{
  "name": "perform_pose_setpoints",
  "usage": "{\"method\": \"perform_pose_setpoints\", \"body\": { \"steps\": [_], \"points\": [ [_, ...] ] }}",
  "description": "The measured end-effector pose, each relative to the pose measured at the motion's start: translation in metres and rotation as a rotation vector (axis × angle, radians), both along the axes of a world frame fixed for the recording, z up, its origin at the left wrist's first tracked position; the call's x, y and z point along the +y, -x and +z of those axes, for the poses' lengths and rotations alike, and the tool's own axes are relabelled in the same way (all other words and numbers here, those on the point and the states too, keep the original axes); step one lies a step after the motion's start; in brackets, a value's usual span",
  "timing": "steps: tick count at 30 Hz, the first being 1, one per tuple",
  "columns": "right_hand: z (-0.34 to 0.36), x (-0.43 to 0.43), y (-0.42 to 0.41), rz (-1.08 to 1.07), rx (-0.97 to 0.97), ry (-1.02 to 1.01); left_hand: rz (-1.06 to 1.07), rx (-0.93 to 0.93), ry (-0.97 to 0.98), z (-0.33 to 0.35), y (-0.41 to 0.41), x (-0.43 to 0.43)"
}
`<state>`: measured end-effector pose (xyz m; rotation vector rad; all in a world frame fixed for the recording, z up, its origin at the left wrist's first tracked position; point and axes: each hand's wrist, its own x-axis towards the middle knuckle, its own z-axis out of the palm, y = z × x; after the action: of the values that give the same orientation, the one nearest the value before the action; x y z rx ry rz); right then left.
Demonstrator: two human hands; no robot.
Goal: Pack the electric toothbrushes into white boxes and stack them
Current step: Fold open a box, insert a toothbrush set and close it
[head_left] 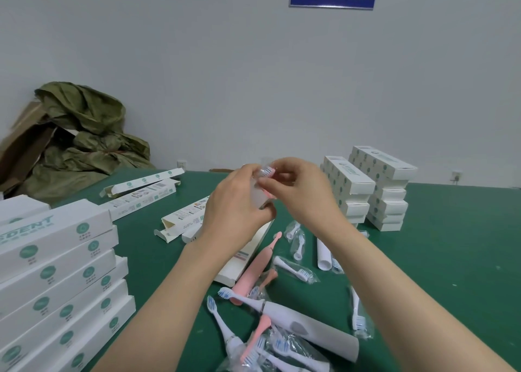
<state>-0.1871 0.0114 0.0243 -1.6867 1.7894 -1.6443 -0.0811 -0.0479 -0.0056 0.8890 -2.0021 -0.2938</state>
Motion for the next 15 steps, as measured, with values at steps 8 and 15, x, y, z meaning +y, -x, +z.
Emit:
{"method": "perform_pose_setpoints", "body": {
  "steps": [8,15],
  "points": [
    [-0.009,-0.001,-0.005,-0.095,-0.132,0.190,0.019,0.021,0.005,0.002,-0.001,0.001],
    [-0.013,-0.010,-0.003,-0.049,0.402,0.050,-0.013,0.022,0.017,0.004,-0.001,0.000]
  ]
}}
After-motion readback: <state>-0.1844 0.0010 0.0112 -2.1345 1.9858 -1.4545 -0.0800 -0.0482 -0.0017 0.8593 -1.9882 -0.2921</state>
